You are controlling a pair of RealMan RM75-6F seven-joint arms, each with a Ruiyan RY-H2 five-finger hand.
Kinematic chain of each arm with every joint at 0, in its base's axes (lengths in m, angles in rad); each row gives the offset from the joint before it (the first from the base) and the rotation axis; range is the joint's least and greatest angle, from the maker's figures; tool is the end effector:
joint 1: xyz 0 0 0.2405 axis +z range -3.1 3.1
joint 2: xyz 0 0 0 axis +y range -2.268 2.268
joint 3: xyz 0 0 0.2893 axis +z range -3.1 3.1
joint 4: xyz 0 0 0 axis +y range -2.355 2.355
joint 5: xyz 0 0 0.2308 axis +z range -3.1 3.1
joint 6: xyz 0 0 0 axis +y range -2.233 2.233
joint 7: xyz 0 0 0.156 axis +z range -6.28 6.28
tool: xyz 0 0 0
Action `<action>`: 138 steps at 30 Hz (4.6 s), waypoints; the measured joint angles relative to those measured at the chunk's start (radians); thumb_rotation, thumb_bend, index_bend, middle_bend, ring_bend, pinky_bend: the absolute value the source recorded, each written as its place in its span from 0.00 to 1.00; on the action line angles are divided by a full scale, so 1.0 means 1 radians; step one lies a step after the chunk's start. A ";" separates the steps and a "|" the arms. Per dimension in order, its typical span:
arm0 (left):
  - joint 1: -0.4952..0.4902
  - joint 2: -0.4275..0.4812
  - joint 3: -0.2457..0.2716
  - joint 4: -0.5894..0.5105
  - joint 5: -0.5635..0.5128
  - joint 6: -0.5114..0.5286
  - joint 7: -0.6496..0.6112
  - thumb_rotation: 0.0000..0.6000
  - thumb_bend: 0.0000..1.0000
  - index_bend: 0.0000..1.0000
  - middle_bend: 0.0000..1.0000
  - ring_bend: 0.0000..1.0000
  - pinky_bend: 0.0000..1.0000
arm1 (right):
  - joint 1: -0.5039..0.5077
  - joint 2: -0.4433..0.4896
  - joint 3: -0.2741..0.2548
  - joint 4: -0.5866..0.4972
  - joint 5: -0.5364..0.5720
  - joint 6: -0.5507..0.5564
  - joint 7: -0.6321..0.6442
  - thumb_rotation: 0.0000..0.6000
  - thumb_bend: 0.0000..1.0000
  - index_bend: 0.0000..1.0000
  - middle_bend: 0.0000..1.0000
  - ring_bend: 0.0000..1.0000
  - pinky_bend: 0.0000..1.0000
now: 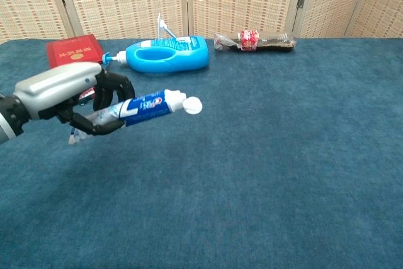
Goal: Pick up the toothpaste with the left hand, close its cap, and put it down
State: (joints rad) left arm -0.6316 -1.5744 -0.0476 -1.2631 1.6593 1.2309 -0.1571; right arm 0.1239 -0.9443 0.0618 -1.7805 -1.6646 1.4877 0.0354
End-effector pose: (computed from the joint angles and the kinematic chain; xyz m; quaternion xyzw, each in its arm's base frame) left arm -0.1978 0.3421 -0.0270 -0.7427 -0.3121 -0.5011 0.3161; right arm -0.2906 -0.2065 0.1895 0.6447 -0.3410 0.4399 0.5239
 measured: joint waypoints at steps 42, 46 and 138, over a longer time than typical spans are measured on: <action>-0.152 0.171 -0.027 -0.299 0.078 -0.015 -0.154 1.00 0.60 0.71 0.76 0.74 0.60 | 0.474 -0.324 0.140 -0.040 -0.028 -0.344 -0.118 1.00 0.12 0.00 0.00 0.00 0.00; -0.156 0.168 -0.021 -0.294 0.079 -0.025 -0.144 1.00 0.61 0.71 0.76 0.75 0.60 | 0.490 -0.341 0.143 -0.030 -0.015 -0.348 -0.131 1.00 0.12 0.00 0.00 0.00 0.00; -0.094 0.018 -0.062 -0.195 0.037 0.123 -0.239 1.00 0.61 0.74 0.80 0.77 0.60 | 0.649 -0.371 0.181 -0.162 0.208 -0.463 -0.049 0.00 0.00 0.00 0.00 0.00 0.00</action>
State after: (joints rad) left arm -0.7255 -1.5566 -0.1098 -1.4577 1.6960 1.3542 -0.3960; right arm 0.7726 -1.3154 0.2431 -1.9422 -1.4566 1.0245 -0.0134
